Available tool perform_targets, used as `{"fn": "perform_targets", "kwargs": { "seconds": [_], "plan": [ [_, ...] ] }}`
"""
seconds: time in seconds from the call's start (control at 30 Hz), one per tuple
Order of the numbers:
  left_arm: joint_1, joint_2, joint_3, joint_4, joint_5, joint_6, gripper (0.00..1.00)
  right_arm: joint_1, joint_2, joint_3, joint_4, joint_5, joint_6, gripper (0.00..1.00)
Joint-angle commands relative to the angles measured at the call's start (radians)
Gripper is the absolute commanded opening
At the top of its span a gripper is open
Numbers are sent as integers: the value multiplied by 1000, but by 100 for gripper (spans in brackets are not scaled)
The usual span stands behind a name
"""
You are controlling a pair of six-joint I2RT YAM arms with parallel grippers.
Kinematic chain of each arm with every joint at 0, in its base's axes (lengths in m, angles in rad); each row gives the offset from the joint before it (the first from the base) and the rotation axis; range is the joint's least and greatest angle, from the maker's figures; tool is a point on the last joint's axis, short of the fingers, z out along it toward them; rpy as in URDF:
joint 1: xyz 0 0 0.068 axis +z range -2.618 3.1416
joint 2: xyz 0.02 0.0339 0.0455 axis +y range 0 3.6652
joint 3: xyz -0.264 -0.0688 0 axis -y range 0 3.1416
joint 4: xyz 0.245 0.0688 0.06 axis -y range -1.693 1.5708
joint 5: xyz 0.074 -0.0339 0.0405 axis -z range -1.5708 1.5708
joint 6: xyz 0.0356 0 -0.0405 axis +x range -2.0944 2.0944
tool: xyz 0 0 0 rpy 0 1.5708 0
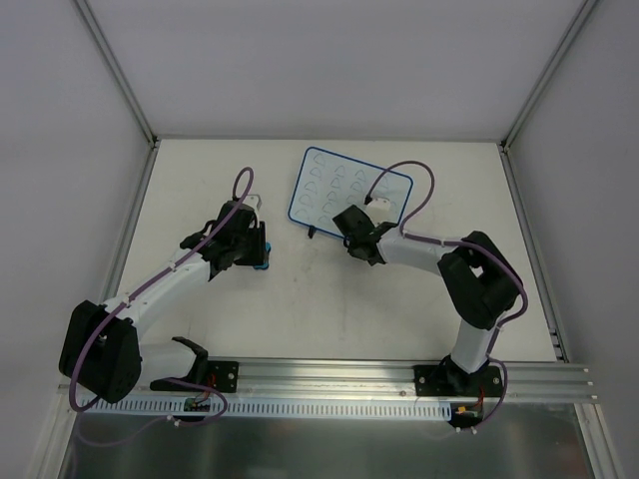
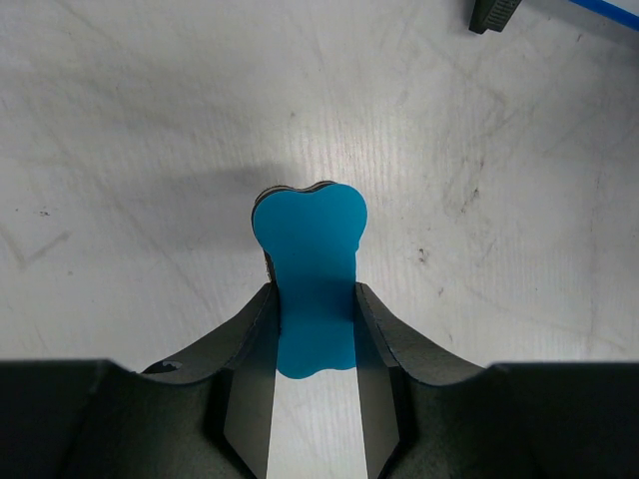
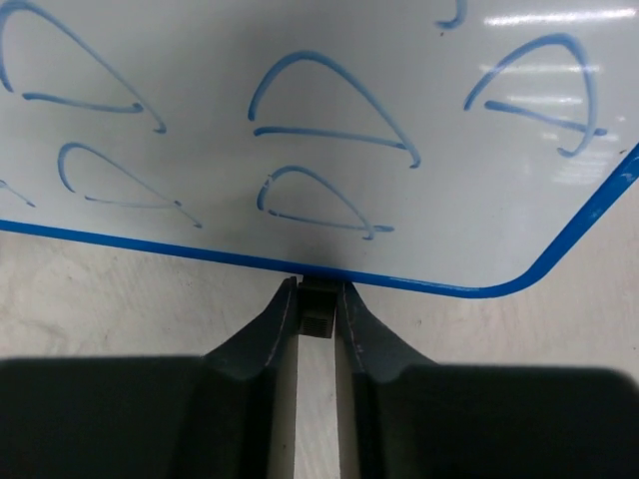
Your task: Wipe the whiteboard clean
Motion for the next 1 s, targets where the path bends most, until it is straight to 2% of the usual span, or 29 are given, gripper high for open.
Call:
{"fn": "perform_targets", "kwargs": {
  "seconds": [0.0,0.03,0.1,0.47,0.8,0.97],
  "plan": [
    [8,-4,10,-7,5,24,12,1,-33,-53,108,2,-43,11],
    [8,-4,11,-7,5,26,12,4,-40,-68,118,-3,-50,5],
    [8,-3,15,-7,5,26,12,13,-64,-97,143,-18,-86,0],
    [8,-47,27,-7,40,-11,11,61,-267,-364,244,-150,-258,0],
    [-15,-59,110,0,30,-12,8,80,-379,-501,281,-219,-317,0],
    [-76,-39,185,5,-30,-2,8,80,-412,-532,281,-233,-343,0]
  ]
}}
